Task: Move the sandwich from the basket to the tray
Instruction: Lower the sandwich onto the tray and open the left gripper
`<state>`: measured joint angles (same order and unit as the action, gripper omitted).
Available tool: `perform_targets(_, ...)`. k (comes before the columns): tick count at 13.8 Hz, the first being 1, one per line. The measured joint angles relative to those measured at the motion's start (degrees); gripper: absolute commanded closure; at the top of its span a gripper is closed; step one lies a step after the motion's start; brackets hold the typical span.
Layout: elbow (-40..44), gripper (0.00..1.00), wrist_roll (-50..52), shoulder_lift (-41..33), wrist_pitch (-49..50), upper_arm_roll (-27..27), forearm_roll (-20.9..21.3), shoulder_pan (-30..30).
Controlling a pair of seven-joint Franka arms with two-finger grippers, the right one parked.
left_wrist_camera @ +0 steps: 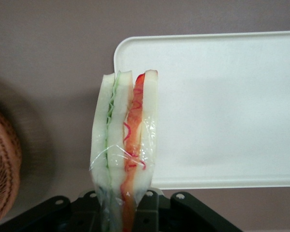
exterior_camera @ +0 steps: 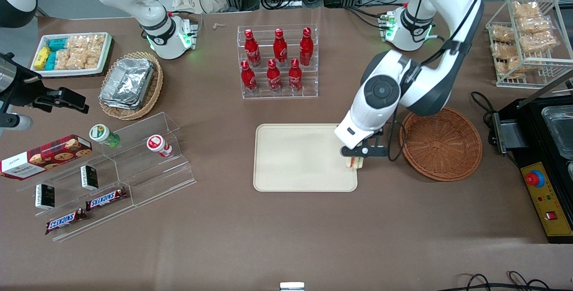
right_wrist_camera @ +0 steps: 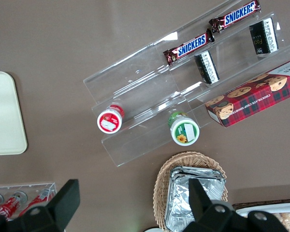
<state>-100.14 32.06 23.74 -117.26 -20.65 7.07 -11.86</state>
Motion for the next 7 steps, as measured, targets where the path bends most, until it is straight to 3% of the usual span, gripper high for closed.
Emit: perform_targets(7, 0.21, 1.0, -0.04, 11.06, -6.06, -0.05, 3.24, -0.24)
